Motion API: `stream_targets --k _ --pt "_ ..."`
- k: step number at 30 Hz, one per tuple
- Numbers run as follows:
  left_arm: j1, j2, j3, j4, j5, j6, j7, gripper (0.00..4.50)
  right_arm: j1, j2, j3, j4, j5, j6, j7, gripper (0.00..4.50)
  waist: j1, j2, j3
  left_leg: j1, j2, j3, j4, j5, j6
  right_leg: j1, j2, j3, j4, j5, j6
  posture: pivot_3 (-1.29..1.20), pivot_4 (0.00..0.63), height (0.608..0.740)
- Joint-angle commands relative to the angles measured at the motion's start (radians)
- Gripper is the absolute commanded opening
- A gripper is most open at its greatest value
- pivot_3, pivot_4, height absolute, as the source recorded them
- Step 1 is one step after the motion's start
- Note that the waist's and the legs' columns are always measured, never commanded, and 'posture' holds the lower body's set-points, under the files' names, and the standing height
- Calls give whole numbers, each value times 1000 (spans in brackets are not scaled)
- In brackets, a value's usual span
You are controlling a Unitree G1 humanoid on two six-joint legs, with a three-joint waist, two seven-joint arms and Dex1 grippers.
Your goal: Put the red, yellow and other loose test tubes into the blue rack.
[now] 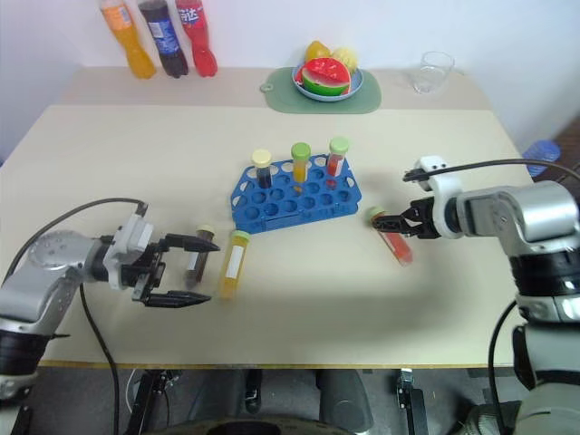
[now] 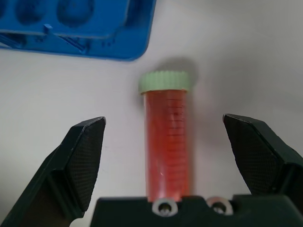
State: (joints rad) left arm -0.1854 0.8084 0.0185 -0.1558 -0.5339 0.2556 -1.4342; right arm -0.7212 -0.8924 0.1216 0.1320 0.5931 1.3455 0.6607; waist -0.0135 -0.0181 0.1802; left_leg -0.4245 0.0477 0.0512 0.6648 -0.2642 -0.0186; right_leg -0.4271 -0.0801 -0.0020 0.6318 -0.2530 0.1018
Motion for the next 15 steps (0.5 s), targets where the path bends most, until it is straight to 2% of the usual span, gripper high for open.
stream_targets --k 1,4,5,7,11,15 --pt "35 27 40 -71 -22 13 19 4478 -69 23 74 99 -66 -29 46 4407 0 0 0 0 0 0 0 0 0 0 0 0 0 0 0 0 150 740" --pt "60 36 50 -99 -33 28 34 4478 -82 36 130 141 -114 -64 82 4407 0 -1 -1 0 0 0 0 0 0 0 1 0 0 0 0 0 150 740" --pt "70 39 56 -108 -35 33 39 4498 -80 41 155 153 -134 -82 94 4148 0 -1 -1 0 0 0 0 0 0 0 1 0 0 0 0 0 150 740" --pt "84 43 65 -121 -38 37 47 4500 -75 49 190 166 -168 -111 116 3495 -3 -4 -3 1 0 0 1 0 0 0 1 0 0 0 0 0 150 740" --pt "102 54 75 -139 -46 50 58 4500 -23 6 240 97 -253 -215 157 1527 -3 -4 -3 2 1 0 1 0 0 1 1 0 0 0 -1 0 150 740" --pt "94 47 65 -133 -44 47 69 4500 86 -53 217 -22 -342 -399 151 1527 3 -6 -5 2 1 0 1 0 0 2 1 0 0 0 -1 0 150 740"
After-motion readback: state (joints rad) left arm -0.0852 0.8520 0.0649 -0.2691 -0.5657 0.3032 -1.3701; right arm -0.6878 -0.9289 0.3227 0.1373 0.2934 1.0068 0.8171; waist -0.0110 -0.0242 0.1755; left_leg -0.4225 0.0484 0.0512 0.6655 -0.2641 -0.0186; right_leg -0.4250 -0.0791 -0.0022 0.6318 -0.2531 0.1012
